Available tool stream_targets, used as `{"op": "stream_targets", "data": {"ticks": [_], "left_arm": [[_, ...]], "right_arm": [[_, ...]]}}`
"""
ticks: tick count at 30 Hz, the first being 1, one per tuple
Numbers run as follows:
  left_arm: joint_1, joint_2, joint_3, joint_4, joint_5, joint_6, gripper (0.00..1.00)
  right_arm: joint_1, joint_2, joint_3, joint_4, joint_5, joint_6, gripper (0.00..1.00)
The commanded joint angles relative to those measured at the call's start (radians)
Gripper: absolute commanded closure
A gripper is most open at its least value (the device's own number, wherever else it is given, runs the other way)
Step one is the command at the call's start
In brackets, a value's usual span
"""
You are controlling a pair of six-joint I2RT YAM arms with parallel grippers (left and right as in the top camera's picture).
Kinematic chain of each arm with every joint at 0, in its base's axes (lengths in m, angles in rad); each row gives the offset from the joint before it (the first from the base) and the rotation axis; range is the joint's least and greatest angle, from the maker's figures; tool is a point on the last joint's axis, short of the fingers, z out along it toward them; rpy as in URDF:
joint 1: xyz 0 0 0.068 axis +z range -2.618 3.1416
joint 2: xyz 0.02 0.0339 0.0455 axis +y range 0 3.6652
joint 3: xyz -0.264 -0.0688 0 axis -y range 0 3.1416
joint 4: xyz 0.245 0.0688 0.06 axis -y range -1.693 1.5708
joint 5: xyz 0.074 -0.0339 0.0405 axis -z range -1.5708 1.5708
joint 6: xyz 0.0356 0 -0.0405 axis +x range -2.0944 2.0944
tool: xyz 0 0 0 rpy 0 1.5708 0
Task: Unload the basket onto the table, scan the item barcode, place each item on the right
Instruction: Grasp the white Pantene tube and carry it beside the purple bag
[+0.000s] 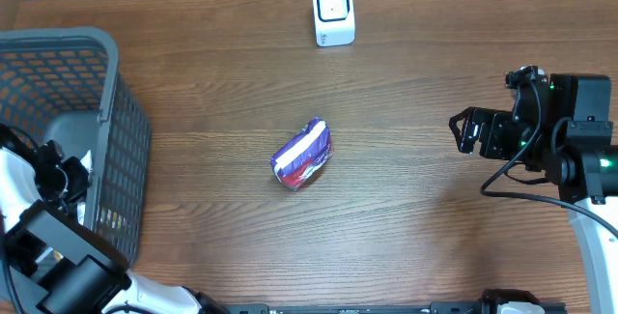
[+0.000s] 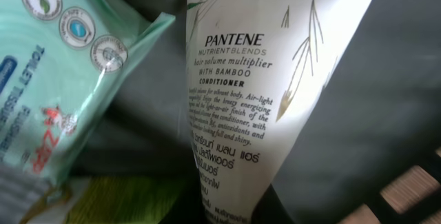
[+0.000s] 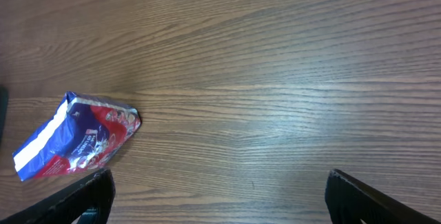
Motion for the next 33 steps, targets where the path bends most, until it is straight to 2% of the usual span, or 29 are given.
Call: {"op": "stream_targets", "data": {"ticks": [1,5,7,12,15,19,23,27,30,33], "left_arm": [[-0.01,0.008,0.191,-0.069,0.023,-0.063,0.96],[-0.039,0.008,0.446,-0.189,0.085,-0.091,0.96],[-0.076,0.008,0.646,-0.273,0.15,-0.105,0.96],[-0.187,0.006,1.001,-0.426,0.16,-0.167,0.96],[-0.279,0.006,1.174,-0.508,0.159,-0.223,0.96],[-0.444,0.006,1.3,-0.605,0.159,-0.283,0.96],[-0.637,0.007,1.268,-0.633,0.148,-0.288,0.96],[-0.823,0.021,1.162,-0.633,0.043,-0.301,0.96],[-0.952,0.031,0.989,-0.629,-0.076,-0.338,0.96],[-1.015,0.04,0.818,-0.573,-0.103,-0.337,0.96]], "right_arm": [[0.004,-0.002,0.024,0.005,-0.006,-0.001,0.02],[0.004,-0.002,0.024,0.005,-0.006,-0.001,0.02],[0.004,-0.002,0.024,0.005,-0.006,-0.001,0.02],[0.004,-0.002,0.024,0.004,-0.006,-0.001,0.02],[0.004,-0.002,0.024,0.005,-0.006,-0.001,0.02],[0.004,-0.002,0.024,0.001,-0.006,-0.001,0.02],[0.004,-0.001,0.024,-0.003,-0.006,-0.001,0.02],[0.004,0.0,0.024,-0.003,-0.006,-0.001,0.02],[0.004,0.0,0.024,-0.007,-0.006,-0.001,0.02],[0.004,0.003,0.024,-0.006,-0.006,-0.001,0.02]]}}
